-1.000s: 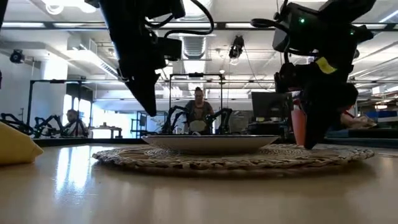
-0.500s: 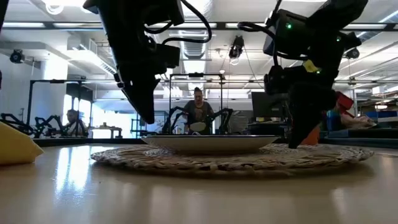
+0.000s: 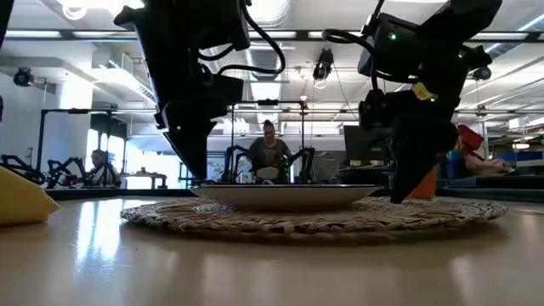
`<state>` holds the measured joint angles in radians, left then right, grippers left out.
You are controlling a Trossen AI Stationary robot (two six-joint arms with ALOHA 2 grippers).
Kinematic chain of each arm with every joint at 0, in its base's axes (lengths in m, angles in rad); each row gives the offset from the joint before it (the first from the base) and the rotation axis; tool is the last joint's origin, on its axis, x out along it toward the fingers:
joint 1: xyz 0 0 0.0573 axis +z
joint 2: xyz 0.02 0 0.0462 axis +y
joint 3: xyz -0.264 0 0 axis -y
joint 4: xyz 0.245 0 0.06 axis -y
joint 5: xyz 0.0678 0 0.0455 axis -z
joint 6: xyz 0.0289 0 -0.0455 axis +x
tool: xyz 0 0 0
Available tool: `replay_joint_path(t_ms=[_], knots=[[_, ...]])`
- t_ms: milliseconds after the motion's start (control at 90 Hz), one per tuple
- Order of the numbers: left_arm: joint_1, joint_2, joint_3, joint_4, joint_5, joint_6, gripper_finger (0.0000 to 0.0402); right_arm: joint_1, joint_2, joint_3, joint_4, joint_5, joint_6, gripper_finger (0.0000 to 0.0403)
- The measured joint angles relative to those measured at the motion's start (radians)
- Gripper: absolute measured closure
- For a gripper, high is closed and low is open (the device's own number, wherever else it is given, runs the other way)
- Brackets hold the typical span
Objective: Set table place
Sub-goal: Adjust the blue plate on the brown placemat
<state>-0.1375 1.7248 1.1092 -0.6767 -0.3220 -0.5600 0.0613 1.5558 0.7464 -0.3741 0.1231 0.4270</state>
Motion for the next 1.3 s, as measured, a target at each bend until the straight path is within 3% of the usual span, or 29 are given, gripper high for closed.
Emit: replay_joint_path(t_ms=[556, 878, 1300], knots=[[0.016, 0.053, 0.01, -0.025, -0.029, -0.007, 0.0323, -0.003, 0.0, 0.0, 0.025, 0.0, -0.01, 0.0403], [0.031, 0.019, 0.086, -0.168, -0.101, -0.007, 0.0328, -0.003, 0.0, 0.0, 0.029, 0.0, -0.013, 0.0403], [0.059, 0.022, 0.025, -0.105, 0.081, -0.009, 0.0338, -0.004, 0.0, 0.0, 0.077, 0.0, -0.031, 0.0403]])
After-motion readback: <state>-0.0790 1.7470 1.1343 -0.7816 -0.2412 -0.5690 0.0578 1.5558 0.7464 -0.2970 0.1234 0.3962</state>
